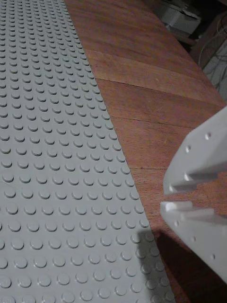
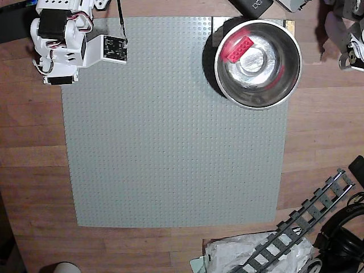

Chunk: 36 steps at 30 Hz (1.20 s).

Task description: Grasp a lego block and put it in the bin.

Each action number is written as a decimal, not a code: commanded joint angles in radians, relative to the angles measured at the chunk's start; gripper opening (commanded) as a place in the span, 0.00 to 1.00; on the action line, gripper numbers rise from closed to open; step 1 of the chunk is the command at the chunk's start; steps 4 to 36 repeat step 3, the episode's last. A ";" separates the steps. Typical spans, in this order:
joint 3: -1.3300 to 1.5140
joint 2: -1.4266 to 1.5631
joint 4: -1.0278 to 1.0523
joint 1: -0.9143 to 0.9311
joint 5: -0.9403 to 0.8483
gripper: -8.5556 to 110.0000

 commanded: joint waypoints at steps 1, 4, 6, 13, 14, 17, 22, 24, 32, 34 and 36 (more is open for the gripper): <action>0.003 0.015 0.005 0.003 -0.005 0.07; 0.003 0.015 0.005 0.003 -0.005 0.07; 0.003 0.015 0.005 0.003 -0.005 0.07; 0.003 0.015 0.005 0.003 -0.005 0.07; 0.003 0.015 0.005 0.003 -0.005 0.07; 0.003 0.015 0.005 0.003 -0.005 0.07; 0.003 0.015 0.005 0.003 -0.005 0.07; 0.003 0.015 0.005 0.003 -0.005 0.07; 0.003 0.015 0.005 0.003 -0.005 0.07; 0.003 0.015 0.005 0.003 -0.005 0.07; 0.003 0.015 0.005 0.003 -0.005 0.07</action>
